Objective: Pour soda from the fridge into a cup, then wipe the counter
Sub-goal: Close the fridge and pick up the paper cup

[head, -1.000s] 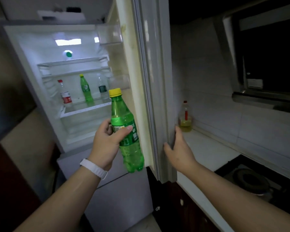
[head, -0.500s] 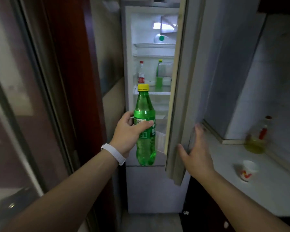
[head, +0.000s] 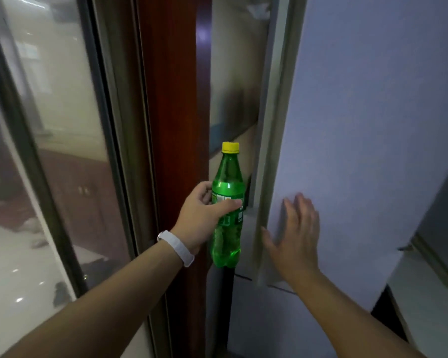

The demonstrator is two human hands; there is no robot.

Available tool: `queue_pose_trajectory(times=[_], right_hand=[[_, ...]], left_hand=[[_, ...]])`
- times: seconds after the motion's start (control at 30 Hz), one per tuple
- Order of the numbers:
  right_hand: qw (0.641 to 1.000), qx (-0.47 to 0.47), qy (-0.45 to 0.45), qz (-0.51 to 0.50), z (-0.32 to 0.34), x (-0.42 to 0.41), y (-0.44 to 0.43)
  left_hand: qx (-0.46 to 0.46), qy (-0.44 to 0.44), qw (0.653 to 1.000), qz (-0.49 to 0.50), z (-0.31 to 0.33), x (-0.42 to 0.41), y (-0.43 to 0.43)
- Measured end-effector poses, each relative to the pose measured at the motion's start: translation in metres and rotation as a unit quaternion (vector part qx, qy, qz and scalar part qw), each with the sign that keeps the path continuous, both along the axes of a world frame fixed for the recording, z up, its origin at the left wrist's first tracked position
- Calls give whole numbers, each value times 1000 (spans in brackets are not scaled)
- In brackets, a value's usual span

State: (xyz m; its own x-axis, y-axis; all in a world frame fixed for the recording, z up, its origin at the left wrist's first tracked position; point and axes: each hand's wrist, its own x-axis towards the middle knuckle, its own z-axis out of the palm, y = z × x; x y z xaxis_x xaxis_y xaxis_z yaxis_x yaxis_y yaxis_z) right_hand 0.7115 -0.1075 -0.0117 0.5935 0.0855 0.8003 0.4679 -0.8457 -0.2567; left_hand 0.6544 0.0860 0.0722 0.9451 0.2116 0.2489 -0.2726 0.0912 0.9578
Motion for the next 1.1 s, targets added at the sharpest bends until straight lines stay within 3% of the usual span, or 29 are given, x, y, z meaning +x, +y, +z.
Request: queue_pose_trajectory(times=[0.27,0.67,1.1], right_hand=[[997,-36,5,69,2,88,20],[972,-221,54,61,4,189,6],[946,-315,61,41,0,265,-21]], left_hand=[[8,28,996,81,-1,48,-3],[17,25,989,148,-8,101,-24],[14,48,984,170,-19,163,-38]])
